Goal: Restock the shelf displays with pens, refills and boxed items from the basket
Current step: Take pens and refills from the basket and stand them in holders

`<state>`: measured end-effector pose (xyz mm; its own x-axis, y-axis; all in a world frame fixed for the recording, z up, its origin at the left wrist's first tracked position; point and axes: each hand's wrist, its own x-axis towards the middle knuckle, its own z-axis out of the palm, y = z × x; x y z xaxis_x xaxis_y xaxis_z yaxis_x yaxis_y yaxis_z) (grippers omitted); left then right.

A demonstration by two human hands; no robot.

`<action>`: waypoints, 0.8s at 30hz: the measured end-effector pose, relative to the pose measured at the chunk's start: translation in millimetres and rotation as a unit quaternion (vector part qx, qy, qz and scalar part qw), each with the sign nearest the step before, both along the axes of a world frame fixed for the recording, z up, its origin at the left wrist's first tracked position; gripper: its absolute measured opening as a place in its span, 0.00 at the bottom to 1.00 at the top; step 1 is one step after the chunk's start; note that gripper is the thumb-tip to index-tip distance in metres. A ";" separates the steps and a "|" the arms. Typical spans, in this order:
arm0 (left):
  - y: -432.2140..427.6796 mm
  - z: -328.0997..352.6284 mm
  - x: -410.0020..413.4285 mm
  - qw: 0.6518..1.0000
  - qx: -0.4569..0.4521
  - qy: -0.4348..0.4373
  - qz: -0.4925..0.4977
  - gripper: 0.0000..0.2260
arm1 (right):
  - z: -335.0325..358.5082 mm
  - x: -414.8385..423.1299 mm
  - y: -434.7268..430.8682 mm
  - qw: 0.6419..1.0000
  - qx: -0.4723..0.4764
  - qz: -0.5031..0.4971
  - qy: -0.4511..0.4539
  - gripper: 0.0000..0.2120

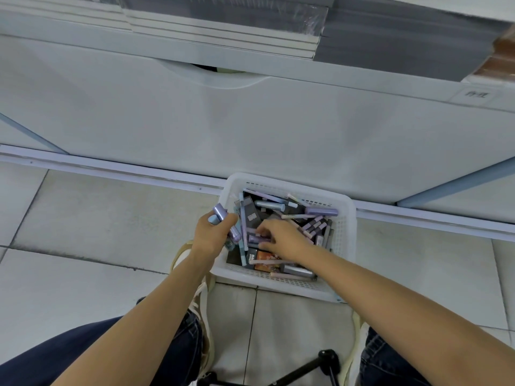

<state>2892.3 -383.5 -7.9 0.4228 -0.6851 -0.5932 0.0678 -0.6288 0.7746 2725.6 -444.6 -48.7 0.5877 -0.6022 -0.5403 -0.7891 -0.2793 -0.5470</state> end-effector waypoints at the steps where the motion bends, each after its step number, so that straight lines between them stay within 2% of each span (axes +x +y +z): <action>1: 0.2 -0.4 0.3 1.000 -0.002 -0.001 0.000 0.09 | -6.1 1.3 4.9 0.999 -0.025 0.039 0.025 0.17; 3: -0.1 -1.1 1.0 1.000 -0.010 -0.001 0.001 0.08 | -12.6 3.9 8.2 0.993 -0.070 0.077 0.049 0.15; 5: -1.7 -1.8 2.3 1.000 -0.016 0.005 0.001 0.07 | -12.1 4.2 4.0 0.994 -0.092 0.062 0.000 0.11; 7: -3.9 -2.6 3.5 1.000 -0.019 0.011 -0.005 0.06 | -7.0 2.9 -4.1 0.990 -0.119 -0.005 -0.076 0.03; 9: -5.7 -2.7 4.3 1.000 -0.023 0.014 -0.010 0.04 | -2.4 1.2 -14.0 0.977 -0.144 -0.108 -0.114 0.04; 11: -6.9 -2.5 3.7 0.999 -0.032 0.027 -0.011 0.04 | -1.6 -2.8 -23.9 0.962 -0.181 -0.176 -0.105 0.02; 13: -7.5 -2.7 2.9 0.999 -0.028 0.032 -0.008 0.04 | -4.2 -7.4 -31.2 0.964 -0.221 -0.143 -0.041 0.06; 15: -7.9 -4.1 2.9 1.000 -0.014 0.026 -0.006 0.04 | -10.4 -10.1 -33.6 0.971 -0.220 -0.092 0.020 0.12; 18: -8.7 -6.3 2.8 1.000 0.000 0.029 -0.010 0.03 | -16.4 -7.5 -30.4 0.969 -0.232 -0.073 0.048 0.13; 21: -9.9 -7.5 3.2 0.999 0.000 0.036 -0.012 0.04 | -16.9 -6.2 -31.6 0.970 -0.225 -0.077 0.046 0.11; 24: -11.6 -8.8 3.0 0.999 -0.005 0.032 -0.008 0.05 | -10.9 -10.1 -39.8 0.981 -0.142 -0.130 -0.012 0.09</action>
